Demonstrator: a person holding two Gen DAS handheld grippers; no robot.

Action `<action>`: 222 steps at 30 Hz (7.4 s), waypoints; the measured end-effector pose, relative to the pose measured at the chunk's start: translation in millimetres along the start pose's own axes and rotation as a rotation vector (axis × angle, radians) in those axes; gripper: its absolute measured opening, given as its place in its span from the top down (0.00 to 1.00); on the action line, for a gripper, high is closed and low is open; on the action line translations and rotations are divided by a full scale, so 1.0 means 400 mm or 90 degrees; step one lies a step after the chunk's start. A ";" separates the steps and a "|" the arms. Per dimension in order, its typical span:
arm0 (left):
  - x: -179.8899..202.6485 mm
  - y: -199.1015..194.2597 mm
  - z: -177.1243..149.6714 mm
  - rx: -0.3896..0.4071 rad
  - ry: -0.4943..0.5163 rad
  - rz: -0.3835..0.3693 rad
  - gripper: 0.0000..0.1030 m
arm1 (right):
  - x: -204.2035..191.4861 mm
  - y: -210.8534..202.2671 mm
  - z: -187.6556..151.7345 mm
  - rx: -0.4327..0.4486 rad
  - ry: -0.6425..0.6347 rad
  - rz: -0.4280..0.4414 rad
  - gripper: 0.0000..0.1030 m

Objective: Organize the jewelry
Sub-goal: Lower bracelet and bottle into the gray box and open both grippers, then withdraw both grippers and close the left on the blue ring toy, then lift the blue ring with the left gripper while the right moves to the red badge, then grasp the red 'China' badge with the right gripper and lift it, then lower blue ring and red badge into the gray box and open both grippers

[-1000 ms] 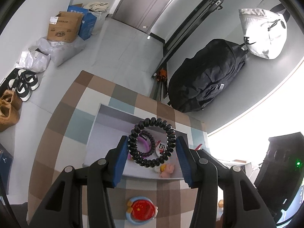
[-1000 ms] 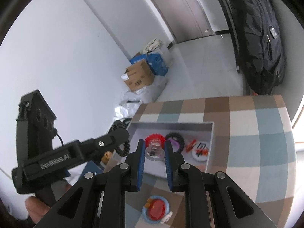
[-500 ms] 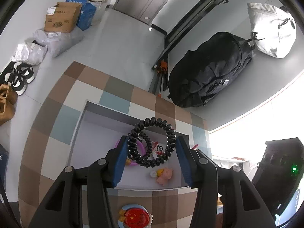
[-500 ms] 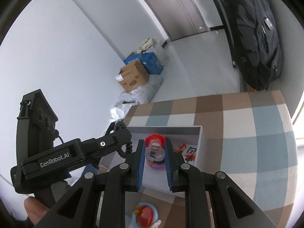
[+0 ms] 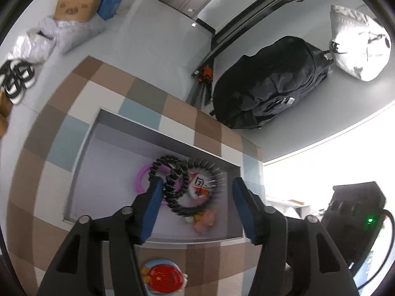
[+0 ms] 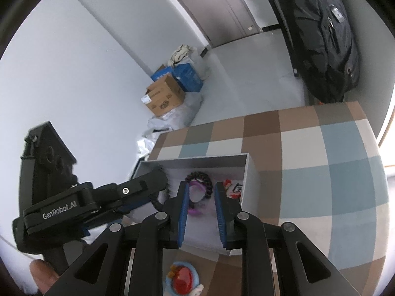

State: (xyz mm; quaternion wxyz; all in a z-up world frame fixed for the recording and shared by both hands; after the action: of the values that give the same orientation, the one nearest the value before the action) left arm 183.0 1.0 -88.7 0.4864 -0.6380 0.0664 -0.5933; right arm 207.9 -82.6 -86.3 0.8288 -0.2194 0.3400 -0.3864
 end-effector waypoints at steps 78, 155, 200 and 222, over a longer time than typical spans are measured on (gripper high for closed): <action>-0.090 0.034 -0.261 -0.021 0.278 0.200 0.46 | 0.030 -0.232 -0.103 0.046 -0.034 -0.118 0.00; -0.082 -0.231 -0.060 0.110 0.081 0.003 0.46 | -0.205 0.066 -0.304 -0.184 -0.346 -0.092 0.59; -0.032 -0.060 0.026 0.075 0.034 0.039 0.46 | -0.069 -0.024 0.025 0.009 -0.094 -0.015 0.59; -0.027 -0.007 0.026 0.031 0.052 0.047 0.46 | -0.041 0.009 0.010 -0.023 -0.058 0.002 0.59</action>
State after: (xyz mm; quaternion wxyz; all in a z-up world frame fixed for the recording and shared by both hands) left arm 187.1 15.0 -92.3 0.5203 -0.5983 0.0954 -0.6019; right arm 205.0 -67.0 -79.2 0.8400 -0.2508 0.3095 -0.3684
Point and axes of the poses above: each gripper's, at about its wrist camera, not at the fingertips, and y roughly the way its jaws point, x to its right, z to its top, the point moved 9 cm from there along y, roughly the way its jaws point, and after that the axes turned 14 degrees about -y, right-handed, at the moved point
